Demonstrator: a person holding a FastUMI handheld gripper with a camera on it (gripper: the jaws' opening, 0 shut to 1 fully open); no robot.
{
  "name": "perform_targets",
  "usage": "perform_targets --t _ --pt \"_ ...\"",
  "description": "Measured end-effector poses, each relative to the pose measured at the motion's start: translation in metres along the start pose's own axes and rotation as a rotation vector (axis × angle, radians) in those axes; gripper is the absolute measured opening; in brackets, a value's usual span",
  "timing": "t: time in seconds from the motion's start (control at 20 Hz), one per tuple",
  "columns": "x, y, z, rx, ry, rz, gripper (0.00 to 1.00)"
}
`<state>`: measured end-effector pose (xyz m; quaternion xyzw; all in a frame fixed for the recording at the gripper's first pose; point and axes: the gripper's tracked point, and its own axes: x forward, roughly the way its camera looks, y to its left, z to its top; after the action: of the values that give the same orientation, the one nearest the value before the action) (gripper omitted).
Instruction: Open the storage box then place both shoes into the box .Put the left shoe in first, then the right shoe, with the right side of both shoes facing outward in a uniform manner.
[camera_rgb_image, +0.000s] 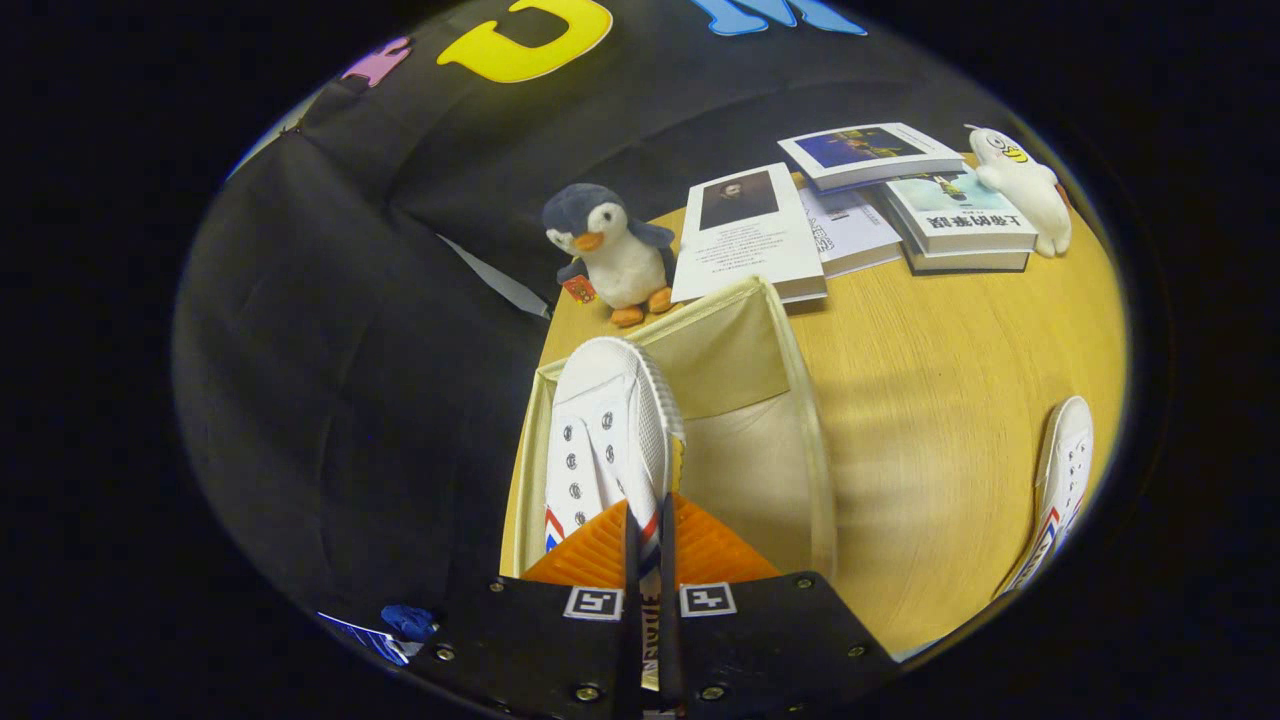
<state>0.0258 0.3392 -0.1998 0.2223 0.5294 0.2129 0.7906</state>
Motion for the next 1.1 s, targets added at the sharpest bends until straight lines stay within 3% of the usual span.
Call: perform_targets --t 0.4,0.7,0.85,0.9,0.95,1.0,1.1 --pt "0.045 -0.007 -0.022 0.017 0.046 -0.096 0.07" --pt "0.074 -0.010 -0.043 -0.039 0.107 -0.165 0.07" --pt "0.081 -0.005 -0.055 -0.098 0.132 -0.158 0.07" --pt "0.079 0.000 -0.056 -0.109 0.121 -0.136 0.20" --pt "0.077 0.004 -0.051 -0.122 0.099 -0.118 0.26" --pt "0.070 0.009 -0.045 -0.130 0.079 -0.103 0.51" --pt "0.052 0.015 -0.031 -0.175 0.029 -0.094 0.81"
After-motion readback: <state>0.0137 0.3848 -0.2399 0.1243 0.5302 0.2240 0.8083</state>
